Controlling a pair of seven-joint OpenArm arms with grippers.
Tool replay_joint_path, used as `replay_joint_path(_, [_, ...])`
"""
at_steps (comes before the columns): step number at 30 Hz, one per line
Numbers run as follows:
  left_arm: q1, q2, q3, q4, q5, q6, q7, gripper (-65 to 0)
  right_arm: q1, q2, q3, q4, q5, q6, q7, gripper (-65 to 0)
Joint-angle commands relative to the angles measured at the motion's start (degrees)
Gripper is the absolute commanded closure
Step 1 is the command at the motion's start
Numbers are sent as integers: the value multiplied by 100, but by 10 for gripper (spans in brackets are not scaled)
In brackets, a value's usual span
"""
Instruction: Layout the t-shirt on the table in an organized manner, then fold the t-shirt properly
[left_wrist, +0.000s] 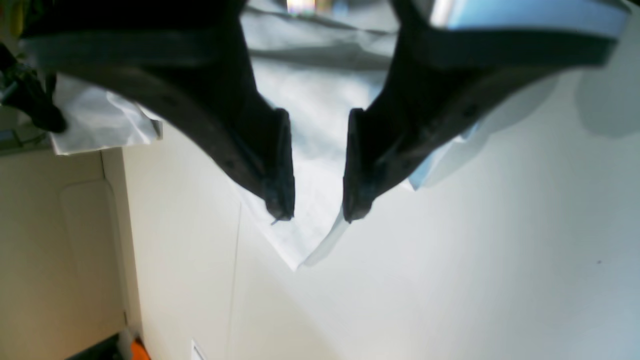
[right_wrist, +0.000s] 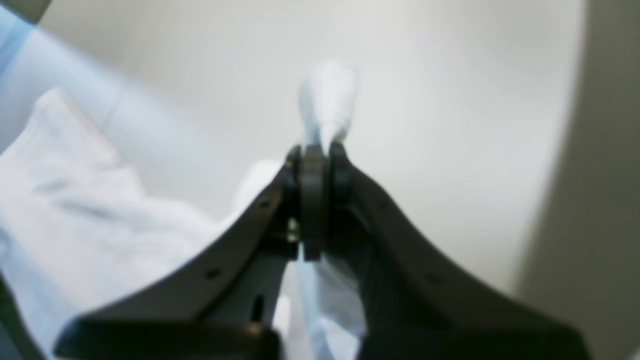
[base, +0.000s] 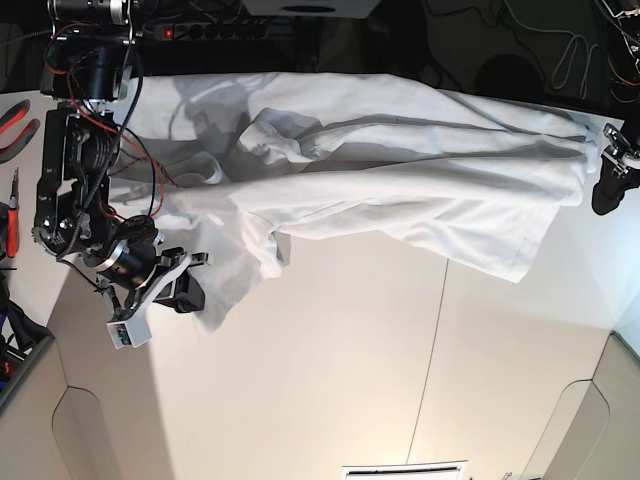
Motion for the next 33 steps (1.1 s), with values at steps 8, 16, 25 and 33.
replay_joint_path(8, [-15,-129,-35,94,-140,-71,-103,-207,-1005,31,2,1696,1189,55,-459,0])
replay_joint_path(16, [-15,-129,-35,94,-140,-71,-103,-207,-1808,-59,0,1847,2297,103,-730,0])
replay_joint_path(25, [-13,-129,-35,94,-140,-71,-103,-207,-2057,-271,-535,1851,2909,225,-984,0])
replay_joint_path(33, [-13,-129,-35,94,-131,-71,-101,-207,-2061,-269,-1276,1849,2411,223,-1032,0])
